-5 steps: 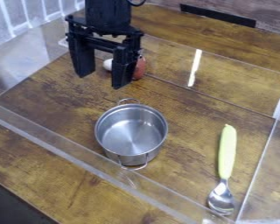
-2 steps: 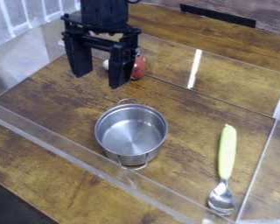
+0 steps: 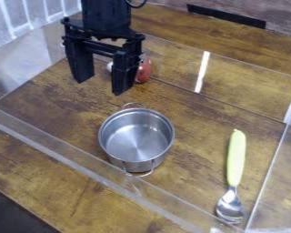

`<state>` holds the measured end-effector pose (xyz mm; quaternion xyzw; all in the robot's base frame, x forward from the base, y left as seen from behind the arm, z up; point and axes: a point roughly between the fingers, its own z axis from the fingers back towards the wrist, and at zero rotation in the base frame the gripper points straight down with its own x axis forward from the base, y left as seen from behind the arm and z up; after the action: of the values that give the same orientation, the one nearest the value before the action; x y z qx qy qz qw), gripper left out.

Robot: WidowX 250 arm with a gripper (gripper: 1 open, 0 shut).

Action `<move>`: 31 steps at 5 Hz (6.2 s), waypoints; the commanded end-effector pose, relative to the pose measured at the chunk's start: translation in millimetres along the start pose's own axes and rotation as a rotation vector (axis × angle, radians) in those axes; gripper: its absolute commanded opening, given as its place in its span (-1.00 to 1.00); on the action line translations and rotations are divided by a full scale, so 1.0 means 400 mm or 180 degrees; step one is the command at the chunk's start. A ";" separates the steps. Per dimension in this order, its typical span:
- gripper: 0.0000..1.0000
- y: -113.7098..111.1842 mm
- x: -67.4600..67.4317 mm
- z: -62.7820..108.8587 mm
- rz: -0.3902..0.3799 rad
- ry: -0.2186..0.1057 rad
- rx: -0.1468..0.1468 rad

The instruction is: Remove the mushroom from the silver pot and put it on the table

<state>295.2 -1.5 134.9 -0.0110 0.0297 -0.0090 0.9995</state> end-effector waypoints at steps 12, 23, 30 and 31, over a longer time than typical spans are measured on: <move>1.00 -0.359 0.175 -0.035 -0.0661 -0.0385 0.0125; 1.00 -0.292 0.338 -0.098 -0.0491 -0.0305 0.0155; 1.00 -0.282 0.342 -0.096 -0.0459 -0.0204 0.0132; 1.00 -0.276 0.344 -0.090 -0.0441 -0.0208 0.0126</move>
<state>417.8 -119.1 64.0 0.0136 0.0371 -0.0851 0.9956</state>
